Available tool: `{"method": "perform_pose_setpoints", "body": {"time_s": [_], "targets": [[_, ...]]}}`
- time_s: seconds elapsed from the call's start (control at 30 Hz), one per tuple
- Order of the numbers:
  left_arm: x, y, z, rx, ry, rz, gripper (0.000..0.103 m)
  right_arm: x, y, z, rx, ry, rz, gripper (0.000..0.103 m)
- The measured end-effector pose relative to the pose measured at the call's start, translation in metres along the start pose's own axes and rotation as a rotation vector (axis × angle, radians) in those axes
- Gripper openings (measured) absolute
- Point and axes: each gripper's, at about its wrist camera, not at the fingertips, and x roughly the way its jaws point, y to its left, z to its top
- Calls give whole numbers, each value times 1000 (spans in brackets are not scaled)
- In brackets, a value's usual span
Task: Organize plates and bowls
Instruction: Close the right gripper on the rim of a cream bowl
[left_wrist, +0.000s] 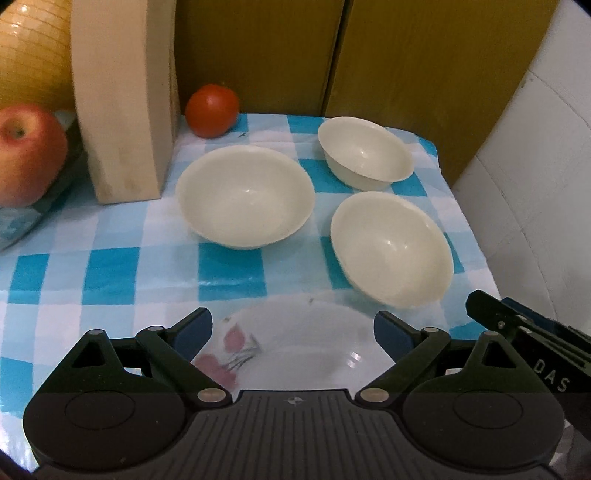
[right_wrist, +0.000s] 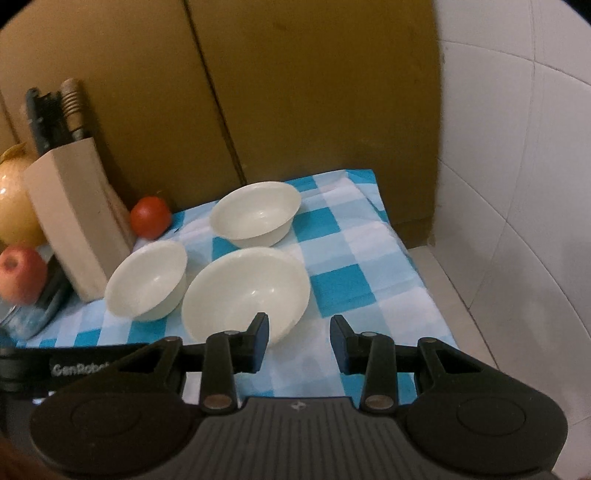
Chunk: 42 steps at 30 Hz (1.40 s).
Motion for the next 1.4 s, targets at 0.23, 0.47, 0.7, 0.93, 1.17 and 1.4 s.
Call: {"method": "perform_pose_setpoints", "body": {"time_s": [0.23,0.47,0.7,0.93,1.17,1.4], "targets": [[13,-12,12,-12,13,-41,97,23,-15,11,43,26,-35,35],[33,-20,19,-22,37,-51,90,37,-19,11,43,52,-33,35],[49,-24,19,-18,51,-41,82,48,-16,12,46,67,-30,35],[57,-27,18,-5,58,-49,69,55,-17,12,51,76,-28,35],[61,-37,13,48,59,-54,50,60,-13,11,51,114,20,16],[58,-42,12,64,63,-90,41,54,-16,10,75,132,56,12]]}}
